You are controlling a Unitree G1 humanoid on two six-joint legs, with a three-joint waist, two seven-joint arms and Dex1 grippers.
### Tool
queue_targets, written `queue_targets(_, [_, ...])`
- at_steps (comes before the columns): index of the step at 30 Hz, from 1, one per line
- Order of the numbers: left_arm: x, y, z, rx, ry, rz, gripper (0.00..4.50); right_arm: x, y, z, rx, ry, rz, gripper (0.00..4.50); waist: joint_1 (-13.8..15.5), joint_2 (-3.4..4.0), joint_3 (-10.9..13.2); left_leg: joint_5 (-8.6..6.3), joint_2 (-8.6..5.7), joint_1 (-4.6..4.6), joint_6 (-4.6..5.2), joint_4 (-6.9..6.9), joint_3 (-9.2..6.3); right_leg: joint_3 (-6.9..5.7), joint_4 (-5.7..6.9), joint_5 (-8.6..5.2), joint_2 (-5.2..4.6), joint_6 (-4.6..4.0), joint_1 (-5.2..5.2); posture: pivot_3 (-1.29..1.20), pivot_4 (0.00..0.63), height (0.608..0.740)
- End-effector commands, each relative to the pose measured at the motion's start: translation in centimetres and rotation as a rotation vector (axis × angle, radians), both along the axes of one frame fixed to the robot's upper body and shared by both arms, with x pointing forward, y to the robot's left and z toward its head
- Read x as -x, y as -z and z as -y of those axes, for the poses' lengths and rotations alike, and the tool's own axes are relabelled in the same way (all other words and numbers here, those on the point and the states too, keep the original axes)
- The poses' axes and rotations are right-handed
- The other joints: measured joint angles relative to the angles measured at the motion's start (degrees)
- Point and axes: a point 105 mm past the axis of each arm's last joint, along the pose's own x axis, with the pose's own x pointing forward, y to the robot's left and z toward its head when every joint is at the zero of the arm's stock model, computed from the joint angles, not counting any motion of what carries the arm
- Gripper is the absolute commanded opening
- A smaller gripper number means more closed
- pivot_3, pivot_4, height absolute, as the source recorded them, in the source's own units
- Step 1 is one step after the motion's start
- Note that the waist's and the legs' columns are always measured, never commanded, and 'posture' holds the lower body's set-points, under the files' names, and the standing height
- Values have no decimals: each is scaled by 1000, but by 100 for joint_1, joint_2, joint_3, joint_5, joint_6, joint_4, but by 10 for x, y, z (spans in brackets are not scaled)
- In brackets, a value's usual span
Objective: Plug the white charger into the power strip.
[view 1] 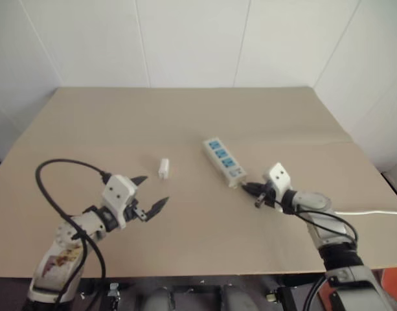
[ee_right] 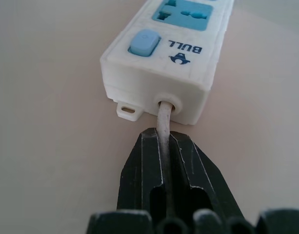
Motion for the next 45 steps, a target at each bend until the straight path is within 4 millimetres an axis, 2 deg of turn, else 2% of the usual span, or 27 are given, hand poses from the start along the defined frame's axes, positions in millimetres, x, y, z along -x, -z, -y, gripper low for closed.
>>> queue_targets(1, [3,-6,4,-15,22,26,4500,28,-14,-24,-27,-154,9,47,-6,0,1,0,0,-1,0,1,-2,-1,-1,0,0,0,0,0,150,740])
queue_targets(6, [1,-6,6,-16,35,23,4500,25,-1,-24,10,-73,8,47,-51,0,1,0,1,18,0,1,6,10,7,0,5,0,6,0,150,740])
queue_targets(8, [1,-6,7,-19,37,23,4500,22,-3,-21,-4,-26,18,742,-44,-1,1,0,2,19,0,1,10,7,7,0,11,0,6,0,150,740])
queue_targets(11, [2,-6,7,-21,45,19,4500,28,-9,-16,-19,-23,28,1733,-10,-1,1,0,1,13,0,1,10,7,2,-1,11,1,4,0,150,740])
queue_targets(16, [3,-5,7,-22,46,16,4500,48,-31,-4,-199,-18,36,3504,41,-1,5,0,-2,-6,0,1,3,-2,-17,0,2,1,1,0,150,740])
queue_targets(19, [4,-5,7,-26,51,13,4500,47,-34,-10,-253,7,70,4451,-5,-2,5,0,-1,3,0,2,6,2,-11,0,2,1,5,0,150,740])
queue_targets(22, [4,-5,7,-27,55,12,4500,46,-44,-24,-343,-4,118,4451,-32,0,6,0,6,9,0,-1,8,6,-1,-1,15,1,3,0,150,740])
queue_targets(28, [5,-6,7,-23,62,10,4500,22,-50,-53,-393,98,251,4451,-11,2,7,0,6,5,0,0,8,7,-1,-1,15,1,-2,0,150,740])
queue_targets(32, [5,-6,6,-26,60,9,4500,13,-40,-64,-330,115,282,4451,16,2,7,0,2,2,0,0,6,0,-4,-1,9,1,-3,0,150,740])
queue_targets(45, [6,-6,7,-27,61,5,4500,8,-4,-69,-266,115,211,4451,-17,3,8,0,4,8,0,0,8,3,2,-1,7,0,-2,0,150,740])
